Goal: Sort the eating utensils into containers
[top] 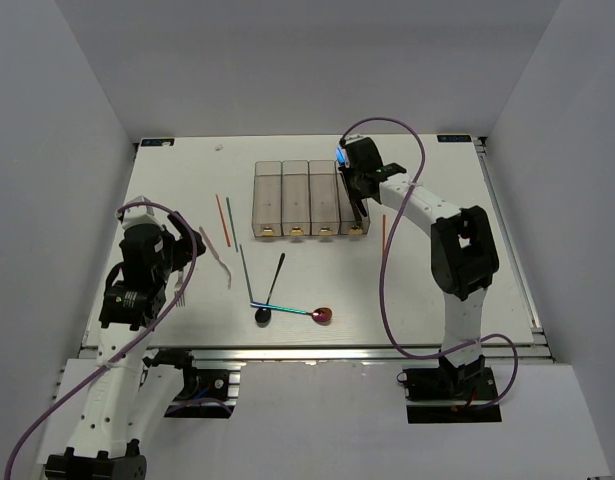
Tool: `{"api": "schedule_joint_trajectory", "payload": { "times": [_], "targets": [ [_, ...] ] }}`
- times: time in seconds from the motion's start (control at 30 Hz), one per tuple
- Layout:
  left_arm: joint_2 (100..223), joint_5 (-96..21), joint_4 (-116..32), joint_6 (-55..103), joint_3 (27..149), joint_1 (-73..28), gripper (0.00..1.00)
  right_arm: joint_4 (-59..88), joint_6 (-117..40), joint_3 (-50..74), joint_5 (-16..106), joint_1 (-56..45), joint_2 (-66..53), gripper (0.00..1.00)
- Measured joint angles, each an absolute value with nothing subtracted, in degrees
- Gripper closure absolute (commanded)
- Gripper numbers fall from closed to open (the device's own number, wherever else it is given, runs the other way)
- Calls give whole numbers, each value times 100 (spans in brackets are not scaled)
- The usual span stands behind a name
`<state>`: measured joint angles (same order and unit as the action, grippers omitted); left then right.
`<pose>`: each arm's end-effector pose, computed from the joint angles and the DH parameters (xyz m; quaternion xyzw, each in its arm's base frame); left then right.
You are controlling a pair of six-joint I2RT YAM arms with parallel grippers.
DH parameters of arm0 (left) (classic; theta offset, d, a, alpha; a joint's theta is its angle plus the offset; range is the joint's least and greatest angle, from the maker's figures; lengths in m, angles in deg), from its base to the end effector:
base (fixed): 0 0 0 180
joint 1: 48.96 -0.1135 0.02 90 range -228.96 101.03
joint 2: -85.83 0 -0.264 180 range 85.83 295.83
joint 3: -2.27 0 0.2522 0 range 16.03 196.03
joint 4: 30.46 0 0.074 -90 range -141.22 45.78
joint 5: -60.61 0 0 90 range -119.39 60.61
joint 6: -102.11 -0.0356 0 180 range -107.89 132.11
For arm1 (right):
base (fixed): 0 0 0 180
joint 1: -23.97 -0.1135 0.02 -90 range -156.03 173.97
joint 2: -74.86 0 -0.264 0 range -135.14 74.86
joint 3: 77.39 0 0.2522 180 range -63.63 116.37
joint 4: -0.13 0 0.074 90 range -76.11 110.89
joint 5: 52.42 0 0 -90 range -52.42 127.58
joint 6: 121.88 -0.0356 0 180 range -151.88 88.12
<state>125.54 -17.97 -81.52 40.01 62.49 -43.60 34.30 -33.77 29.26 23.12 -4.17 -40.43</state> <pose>0.1469 -0.0067 0.3152 -0.2173 0.8378 -0.0584 0.4975 0.4113 0.2099 0.2406 -0.1574 0.8968 -0.0085 0.4134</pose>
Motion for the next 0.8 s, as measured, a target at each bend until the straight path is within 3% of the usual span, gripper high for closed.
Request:
{"api": "schedule_joint_trajectory", "payload": {
  "times": [0.17,0.3,0.37,0.4,0.43,0.47,0.8],
  "targets": [
    [12552,-1797,-8152,4001,6249,-4360,2,3355,-3482,2926,2340,-415,-4041,47],
    [12552,-1797,-8152,4001,6249,-4360,2,3338,-3508,2926,2342,-415,-4032,42],
    [12549,-1797,-8152,4001,6249,-4360,2,3345,-3534,2926,2342,-417,-4012,34],
    [12549,-1797,-8152,4001,6249,-4360,2,3351,-3567,2923,2342,-417,-3993,28],
    [12547,-1797,-8152,4001,6249,-4360,2,3364,-3595,2919,2345,-417,-3953,13],
    [12547,-1797,-8152,4001,6249,-4360,2,3369,-3641,2897,2347,-417,-3888,11],
    [12547,-1795,-8152,4001,6249,-4360,2,3268,-4343,2115,2456,-415,-2255,11]
  ]
}}
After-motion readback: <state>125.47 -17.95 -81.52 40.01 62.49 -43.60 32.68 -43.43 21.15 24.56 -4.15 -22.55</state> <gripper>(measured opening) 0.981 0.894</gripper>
